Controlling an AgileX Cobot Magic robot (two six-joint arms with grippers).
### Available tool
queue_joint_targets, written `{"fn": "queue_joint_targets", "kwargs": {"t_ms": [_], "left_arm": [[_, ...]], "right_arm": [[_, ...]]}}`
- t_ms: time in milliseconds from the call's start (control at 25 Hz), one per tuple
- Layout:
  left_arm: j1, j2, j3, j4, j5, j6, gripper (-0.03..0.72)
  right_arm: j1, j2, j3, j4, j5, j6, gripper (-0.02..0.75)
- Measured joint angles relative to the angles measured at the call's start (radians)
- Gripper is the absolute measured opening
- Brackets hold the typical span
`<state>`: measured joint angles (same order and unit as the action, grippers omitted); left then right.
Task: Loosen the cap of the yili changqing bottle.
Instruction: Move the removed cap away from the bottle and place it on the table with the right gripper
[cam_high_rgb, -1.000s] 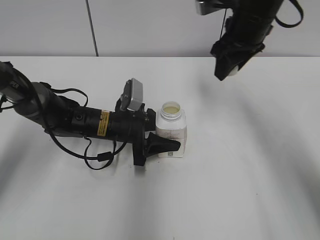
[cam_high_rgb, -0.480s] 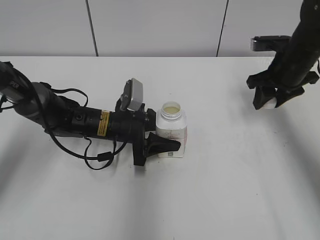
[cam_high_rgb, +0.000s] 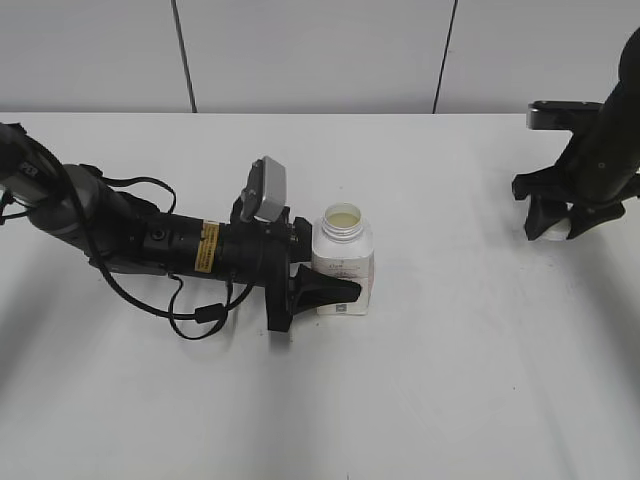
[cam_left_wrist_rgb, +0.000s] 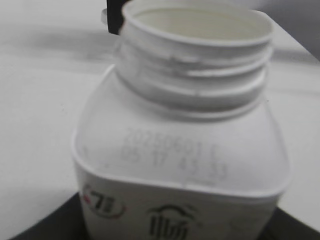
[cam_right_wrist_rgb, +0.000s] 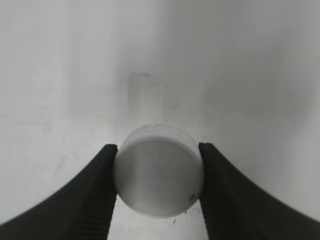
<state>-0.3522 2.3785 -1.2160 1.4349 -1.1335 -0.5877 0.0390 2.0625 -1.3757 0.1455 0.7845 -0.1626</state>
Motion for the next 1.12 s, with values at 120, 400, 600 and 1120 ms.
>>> {"fn": "queue_joint_targets", "kwargs": {"t_ms": [120, 400, 600, 1120], "left_arm": [[0.000, 0.000, 0.000, 0.000, 0.000, 0.000, 0.394], [0.000, 0.000, 0.000, 0.000, 0.000, 0.000, 0.394], [0.000, 0.000, 0.000, -0.001, -0.001, 0.000, 0.394], [0.000, 0.000, 0.000, -0.001, -0.001, 0.000, 0.394]], "right_arm": [[0.000, 0.022, 0.003, 0.000, -0.002, 0.000, 0.388], [0.000, 0.062, 0.003, 0.000, -0.013, 0.001, 0.388], [0.000, 0.072, 0.003, -0.001, -0.003, 0.002, 0.388], [0.000, 0.072, -0.029, -0.003, 0.037, 0.010, 0.574]]}}
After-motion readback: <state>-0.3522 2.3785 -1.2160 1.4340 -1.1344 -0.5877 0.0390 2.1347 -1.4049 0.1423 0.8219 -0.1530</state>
